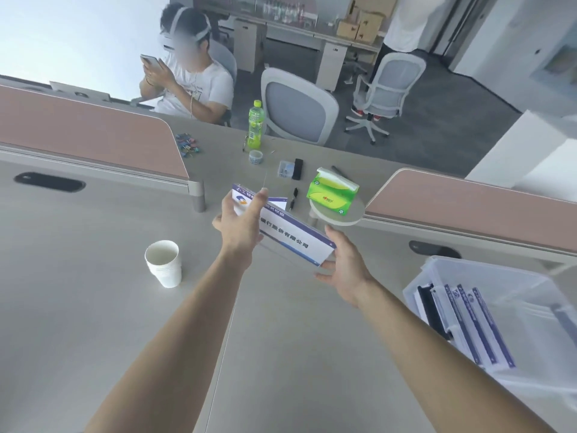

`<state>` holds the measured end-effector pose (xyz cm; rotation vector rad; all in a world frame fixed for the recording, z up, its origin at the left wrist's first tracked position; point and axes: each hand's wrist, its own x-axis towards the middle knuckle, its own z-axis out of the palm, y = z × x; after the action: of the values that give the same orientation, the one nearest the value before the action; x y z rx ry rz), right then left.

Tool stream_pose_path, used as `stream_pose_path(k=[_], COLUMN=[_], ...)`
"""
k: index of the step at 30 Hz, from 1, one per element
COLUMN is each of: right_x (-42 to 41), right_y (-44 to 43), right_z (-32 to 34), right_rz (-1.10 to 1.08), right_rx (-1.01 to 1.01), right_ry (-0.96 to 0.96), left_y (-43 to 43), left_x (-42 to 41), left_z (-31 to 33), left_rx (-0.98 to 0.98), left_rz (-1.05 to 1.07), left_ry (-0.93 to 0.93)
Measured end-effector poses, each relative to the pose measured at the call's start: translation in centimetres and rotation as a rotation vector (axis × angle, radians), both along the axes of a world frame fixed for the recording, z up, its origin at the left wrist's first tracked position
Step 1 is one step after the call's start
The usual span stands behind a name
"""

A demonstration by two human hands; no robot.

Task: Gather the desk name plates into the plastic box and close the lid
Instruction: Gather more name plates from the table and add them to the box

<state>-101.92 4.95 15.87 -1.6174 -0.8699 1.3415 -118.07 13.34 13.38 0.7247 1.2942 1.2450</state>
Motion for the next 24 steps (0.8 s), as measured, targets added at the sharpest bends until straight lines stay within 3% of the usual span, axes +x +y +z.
stream_pose_path(k=[11,20,22,24], right_x=[12.5,21.9,23.4,24.6], right_y=[-6.4,-11.6,-12.4,-13.1], right_z=[3.4,3.2,2.9,2.6], right_rz=[0.363,0.352,0.270,0.188], right_rx=[0.163,0.020,0.021,0.020], right_ry=[-0.823,-0.887,-0.877,-0.905], left_y=[-6.2,-11.3,-11.7,-11.8], left_x=[13.0,25.0,27.4,29.8], left_z=[3.2,4.8,5.0,5.2], left_rx=[0.135,0.162,0.118,0.080], left_rz=[-0.145,-0.417,-0.444,-0.468], left_ry=[0.319,0.280,0.341,0.547])
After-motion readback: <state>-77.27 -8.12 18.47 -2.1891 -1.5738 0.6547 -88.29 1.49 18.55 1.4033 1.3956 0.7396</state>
